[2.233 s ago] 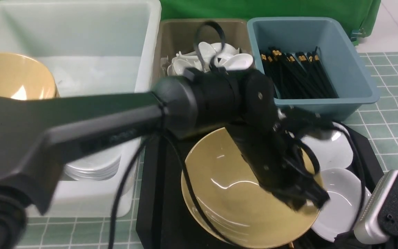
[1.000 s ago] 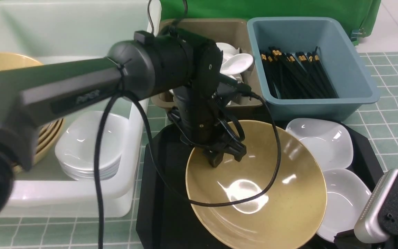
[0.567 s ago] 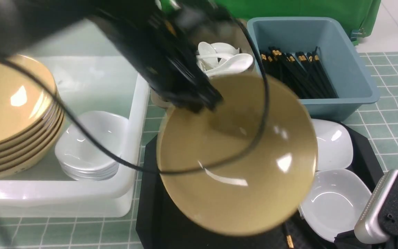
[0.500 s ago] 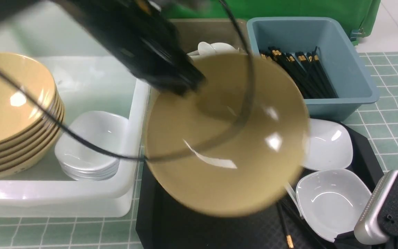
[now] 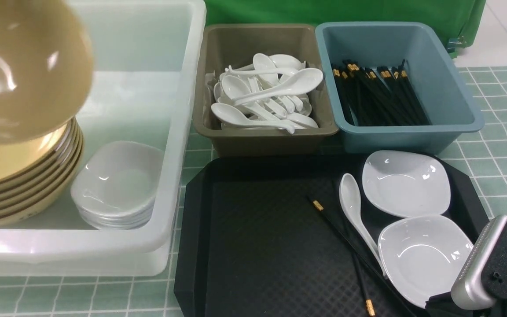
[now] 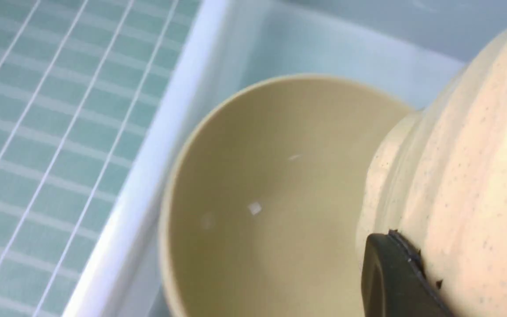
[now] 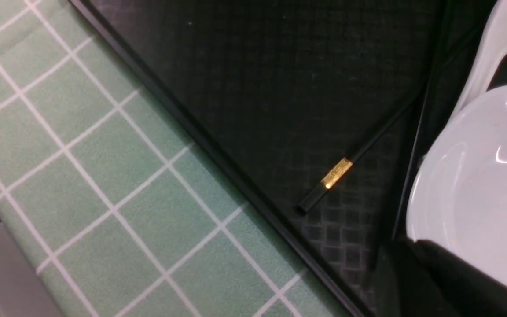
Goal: On blue table put chopsticks spoon bowls plates into blue grey white boxes.
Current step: 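Place the tan bowl onto the bowl stack in the left bin with the left gripper, then reach for and grasp the small white dish on the black tray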
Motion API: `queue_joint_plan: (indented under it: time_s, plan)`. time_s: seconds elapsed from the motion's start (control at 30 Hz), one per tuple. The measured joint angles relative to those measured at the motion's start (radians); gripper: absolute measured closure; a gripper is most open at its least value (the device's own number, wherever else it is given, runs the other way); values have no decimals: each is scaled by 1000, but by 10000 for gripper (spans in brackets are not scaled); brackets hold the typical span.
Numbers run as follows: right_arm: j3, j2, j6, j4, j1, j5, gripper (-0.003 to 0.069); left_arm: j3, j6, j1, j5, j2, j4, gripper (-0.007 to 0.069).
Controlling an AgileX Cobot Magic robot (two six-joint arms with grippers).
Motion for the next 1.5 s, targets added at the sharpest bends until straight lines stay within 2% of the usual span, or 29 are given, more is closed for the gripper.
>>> queue_joint_plan:
  time_s: [0.17, 0.47, 0.57, 0.7, 0.73, 0.77, 0.83, 0.97, 1.1, 1.27, 1.37, 1.47, 1.5]
  plan:
    - [0, 0, 0, 0, 0, 0, 600, 148, 4, 62, -124, 2, -41, 618]
    - [0, 0, 0, 0, 0, -1, 591, 290, 50, 63, -328, 7, -67, 608]
    - [0, 0, 0, 0, 0, -2, 591, 303, 118, 63, -362, 26, -66, 507]
    - [0, 0, 0, 0, 0, -5, 587, 304, 130, 63, -359, 35, -73, 286]
    - [0, 0, 0, 0, 0, -5, 587, 304, 130, 63, -359, 35, -74, 286]
    - [0, 0, 0, 0, 0, -6, 586, 304, 108, 63, -349, 35, -85, 188]
    - [0, 0, 0, 0, 0, -6, 583, 303, 90, 63, -329, 33, -90, 106]
    - [0, 0, 0, 0, 0, -8, 580, 303, 79, 63, -287, -4, -55, 0]
    - [0, 0, 2, 0, 0, -15, 578, 303, 66, 63, -283, -82, 3, -15]
    - [0, 0, 3, 0, 0, -24, 570, 303, 64, 63, -269, -200, 11, -6]
    - [0, 0, 3, 0, 0, -25, 566, 303, 64, 52, -261, -259, -11, 43]
    - [0, 0, 7, -5, 0, -29, 555, 303, 91, -26, -257, -369, -39, 197]
    - [0, 0, 8, -5, 0, -29, 553, 303, 94, -32, -257, -375, -39, 209]
